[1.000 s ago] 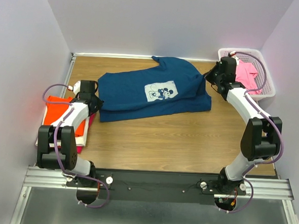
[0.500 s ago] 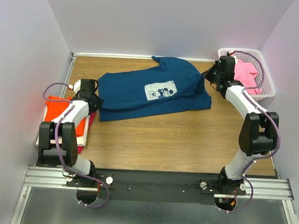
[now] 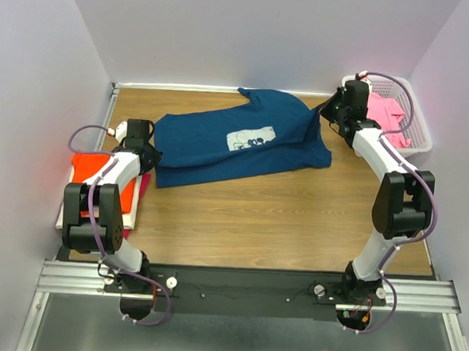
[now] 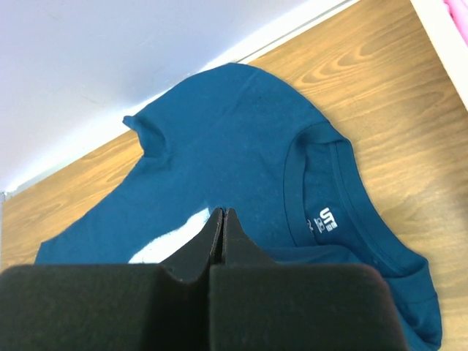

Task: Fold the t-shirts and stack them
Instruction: Fold the tshirt

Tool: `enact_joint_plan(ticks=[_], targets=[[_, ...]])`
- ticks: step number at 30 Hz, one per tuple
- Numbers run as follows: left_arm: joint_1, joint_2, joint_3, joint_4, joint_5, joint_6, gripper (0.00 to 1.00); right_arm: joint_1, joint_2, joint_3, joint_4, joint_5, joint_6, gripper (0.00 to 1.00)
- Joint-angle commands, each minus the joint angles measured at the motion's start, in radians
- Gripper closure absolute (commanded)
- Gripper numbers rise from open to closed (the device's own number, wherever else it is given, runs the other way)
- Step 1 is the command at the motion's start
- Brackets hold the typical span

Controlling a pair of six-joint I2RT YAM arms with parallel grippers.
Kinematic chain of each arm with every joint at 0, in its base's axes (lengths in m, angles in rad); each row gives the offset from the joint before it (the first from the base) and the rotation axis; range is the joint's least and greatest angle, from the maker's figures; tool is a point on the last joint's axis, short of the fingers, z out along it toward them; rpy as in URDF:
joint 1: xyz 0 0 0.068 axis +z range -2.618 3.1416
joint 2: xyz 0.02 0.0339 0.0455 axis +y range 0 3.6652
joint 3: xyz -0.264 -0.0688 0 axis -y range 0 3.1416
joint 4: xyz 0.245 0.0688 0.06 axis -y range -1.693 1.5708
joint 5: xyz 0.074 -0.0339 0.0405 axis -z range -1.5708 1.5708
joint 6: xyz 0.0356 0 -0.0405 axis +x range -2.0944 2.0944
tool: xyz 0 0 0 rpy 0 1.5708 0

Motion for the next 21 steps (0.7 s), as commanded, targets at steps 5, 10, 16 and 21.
enact_joint_plan(ticks=[5,10,16,21], targets=[[0.017,0.041,0.044,0.005,-0.05,0.014,1.0,-0.003,0.06,0.051,0.023,-0.024,-0.009,1.0],[0.02,0.063,0.056,0.013,-0.047,0.024,1.0,-0.003,0.117,0.089,0.025,-0.036,-0.022,1.0],[0.026,0.066,0.099,0.011,-0.048,0.06,0.18,-0.003,0.184,0.148,0.025,-0.122,-0.055,0.99],[0.025,0.034,0.087,0.01,-0.024,0.077,0.07,-0.005,0.232,0.181,0.022,-0.145,-0.069,0.95]])
